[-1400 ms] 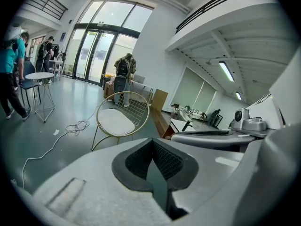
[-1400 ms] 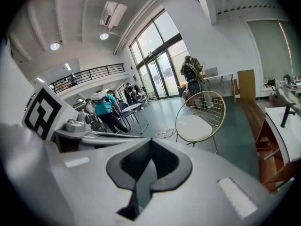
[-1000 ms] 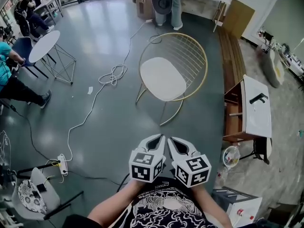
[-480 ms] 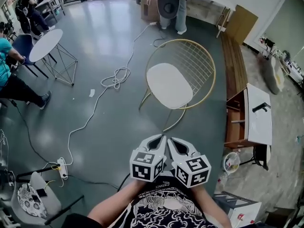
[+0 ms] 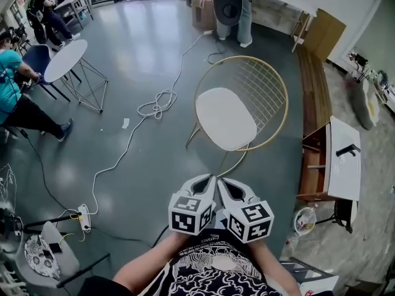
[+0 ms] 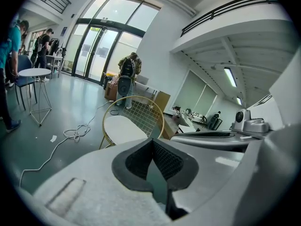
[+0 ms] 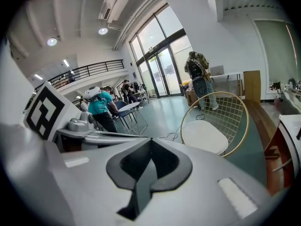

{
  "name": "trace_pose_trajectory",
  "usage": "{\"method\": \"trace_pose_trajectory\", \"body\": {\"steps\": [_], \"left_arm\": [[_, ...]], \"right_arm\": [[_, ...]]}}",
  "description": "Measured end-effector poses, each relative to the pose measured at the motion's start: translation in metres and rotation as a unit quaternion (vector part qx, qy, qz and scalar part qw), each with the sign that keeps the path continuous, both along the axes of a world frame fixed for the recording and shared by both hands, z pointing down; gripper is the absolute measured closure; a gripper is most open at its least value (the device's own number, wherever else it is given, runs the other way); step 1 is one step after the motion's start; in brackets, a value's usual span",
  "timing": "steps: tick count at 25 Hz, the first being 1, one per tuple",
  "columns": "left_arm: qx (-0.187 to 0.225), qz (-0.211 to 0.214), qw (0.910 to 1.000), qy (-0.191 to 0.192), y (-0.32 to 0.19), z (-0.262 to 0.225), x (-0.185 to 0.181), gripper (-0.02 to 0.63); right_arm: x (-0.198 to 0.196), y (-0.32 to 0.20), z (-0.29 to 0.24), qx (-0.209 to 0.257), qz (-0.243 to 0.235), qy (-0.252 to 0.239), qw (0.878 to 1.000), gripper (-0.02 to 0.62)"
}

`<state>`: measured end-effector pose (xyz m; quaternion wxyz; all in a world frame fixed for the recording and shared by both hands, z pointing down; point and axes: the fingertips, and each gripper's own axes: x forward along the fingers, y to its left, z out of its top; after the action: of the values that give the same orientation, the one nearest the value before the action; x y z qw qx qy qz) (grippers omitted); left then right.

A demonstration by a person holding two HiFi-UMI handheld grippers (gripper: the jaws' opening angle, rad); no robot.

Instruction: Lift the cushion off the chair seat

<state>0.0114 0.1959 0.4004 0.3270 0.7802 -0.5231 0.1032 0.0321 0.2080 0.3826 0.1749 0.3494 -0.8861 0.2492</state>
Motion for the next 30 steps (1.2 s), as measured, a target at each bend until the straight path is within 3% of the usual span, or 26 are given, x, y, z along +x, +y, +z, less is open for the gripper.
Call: {"method": "trace_pose_trajectory", "body": {"steps": [14, 23, 30], "left_arm": [[-0.025, -0.053, 0.998, -0.021, -0.078, 0.014, 0.033, 0.615], [-0.029, -0.066, 0.996, -0.054, -0.115, 0.014, 0.062, 0.614], [-0.036, -0.079, 0.9947, -0.055, -0.131, 0.017, 0.069, 0.614]], "right_arm": [[0.036, -0.088, 0.009, -0.02, -0.05, -0.028, 0.998, 0.598], [0.066, -0.13, 0.012, -0.031, -0.067, -0.049, 0.996, 0.598], [0.078, -0.15, 0.017, -0.041, -0.075, -0.057, 0.995, 0.598]]}}
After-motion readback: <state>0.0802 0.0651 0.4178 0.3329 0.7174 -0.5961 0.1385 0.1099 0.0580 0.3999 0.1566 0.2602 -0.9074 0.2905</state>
